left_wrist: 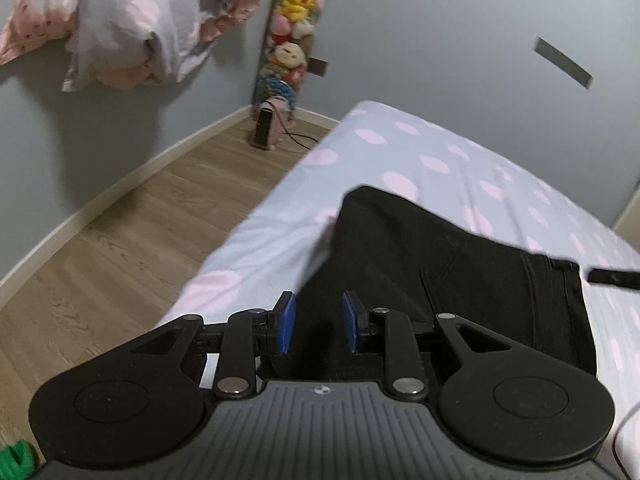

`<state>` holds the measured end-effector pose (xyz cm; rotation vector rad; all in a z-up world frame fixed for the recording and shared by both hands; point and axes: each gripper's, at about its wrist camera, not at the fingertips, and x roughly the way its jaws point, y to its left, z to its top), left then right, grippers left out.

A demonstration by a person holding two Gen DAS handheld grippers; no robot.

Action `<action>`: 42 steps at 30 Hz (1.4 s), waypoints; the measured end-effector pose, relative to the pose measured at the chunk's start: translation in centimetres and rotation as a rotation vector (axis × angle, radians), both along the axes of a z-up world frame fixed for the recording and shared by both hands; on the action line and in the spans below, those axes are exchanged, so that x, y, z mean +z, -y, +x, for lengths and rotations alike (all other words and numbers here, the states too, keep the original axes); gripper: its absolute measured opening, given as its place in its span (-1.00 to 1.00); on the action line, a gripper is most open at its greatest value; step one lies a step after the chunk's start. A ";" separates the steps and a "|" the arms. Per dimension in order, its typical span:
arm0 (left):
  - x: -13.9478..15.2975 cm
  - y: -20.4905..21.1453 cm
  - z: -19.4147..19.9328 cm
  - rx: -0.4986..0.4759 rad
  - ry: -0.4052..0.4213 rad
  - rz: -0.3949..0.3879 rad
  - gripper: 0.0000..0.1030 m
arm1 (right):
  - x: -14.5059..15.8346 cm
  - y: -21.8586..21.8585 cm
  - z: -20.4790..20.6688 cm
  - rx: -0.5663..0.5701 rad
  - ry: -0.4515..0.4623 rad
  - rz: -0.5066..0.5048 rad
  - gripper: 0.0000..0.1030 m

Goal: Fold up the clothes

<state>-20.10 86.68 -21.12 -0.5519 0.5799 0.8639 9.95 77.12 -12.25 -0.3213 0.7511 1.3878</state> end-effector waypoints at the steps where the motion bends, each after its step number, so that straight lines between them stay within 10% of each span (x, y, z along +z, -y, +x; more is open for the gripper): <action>1: -0.5 -0.1 0.0 0.003 -0.007 -0.007 -0.43 | -0.6 -0.6 0.1 -0.015 -0.003 -0.016 -0.69; 4: -1.9 -0.6 0.0 0.026 -0.014 -0.029 -0.44 | -2.5 -2.0 0.9 -0.075 0.019 -0.064 -1.00; 14: -4.6 -2.0 1.4 0.045 -0.065 -0.088 -0.42 | -6.7 -4.3 3.5 -0.165 -0.071 -0.166 -1.00; 20: -3.5 -1.1 1.7 0.080 -0.104 -0.063 -0.42 | -4.0 -3.2 1.9 -0.138 -0.025 -0.146 -0.93; 29: -2.2 4.0 1.6 0.175 -0.141 -0.008 -0.41 | -2.3 5.3 -4.3 0.005 0.053 -0.001 -0.91; 35: -2.2 7.5 3.2 0.136 -0.151 -0.003 -0.41 | -7.9 5.5 -3.1 -0.049 0.015 -0.084 -0.94; 42: -1.5 12.3 4.9 0.166 -0.240 0.134 -0.33 | -7.1 6.3 -3.4 -0.038 0.026 -0.064 -0.87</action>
